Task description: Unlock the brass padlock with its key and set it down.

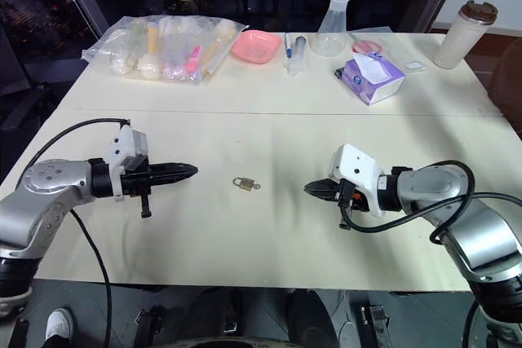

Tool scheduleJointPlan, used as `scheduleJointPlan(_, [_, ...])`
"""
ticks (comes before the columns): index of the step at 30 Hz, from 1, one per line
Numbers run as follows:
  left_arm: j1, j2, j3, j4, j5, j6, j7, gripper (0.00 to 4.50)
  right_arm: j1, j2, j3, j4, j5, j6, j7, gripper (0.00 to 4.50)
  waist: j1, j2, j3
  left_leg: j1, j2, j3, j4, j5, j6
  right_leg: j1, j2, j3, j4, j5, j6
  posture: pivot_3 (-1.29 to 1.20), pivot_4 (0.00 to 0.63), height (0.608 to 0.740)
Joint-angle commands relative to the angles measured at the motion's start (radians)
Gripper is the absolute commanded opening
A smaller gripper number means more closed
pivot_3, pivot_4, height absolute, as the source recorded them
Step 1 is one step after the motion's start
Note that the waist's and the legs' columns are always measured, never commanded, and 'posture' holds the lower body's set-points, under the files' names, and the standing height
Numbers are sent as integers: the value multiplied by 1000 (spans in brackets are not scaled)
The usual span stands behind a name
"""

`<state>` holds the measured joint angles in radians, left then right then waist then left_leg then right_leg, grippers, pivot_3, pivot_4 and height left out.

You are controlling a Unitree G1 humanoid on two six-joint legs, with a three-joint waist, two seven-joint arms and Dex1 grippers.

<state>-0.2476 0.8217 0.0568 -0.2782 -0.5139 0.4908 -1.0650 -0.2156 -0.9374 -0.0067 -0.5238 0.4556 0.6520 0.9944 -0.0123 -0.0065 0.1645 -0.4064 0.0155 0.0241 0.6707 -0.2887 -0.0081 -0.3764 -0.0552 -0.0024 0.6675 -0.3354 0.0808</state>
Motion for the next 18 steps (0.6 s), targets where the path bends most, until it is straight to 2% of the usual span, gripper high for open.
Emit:
scheduleJointPlan(1, [-14, 2, 31, -26, -20, -7, 0, 0, -18, -8, -8, -27, 14, 0, 5, 51, 1, 0, 0, 0, 0, 0, 0, 0, 0, 0, 0, 0, 0, 0, 0, 0, 150, 740])
scheduleJointPlan(18, [-85, -2, 14, -32, -34, 56, 25, 0, -36, 8, 33, -45, 11, 24, -18, 51, 0, 0, 0, 0, 0, 0, 0, 0, 0, 0, 0, 0, 0, 0, 0, 0, 150, 740])
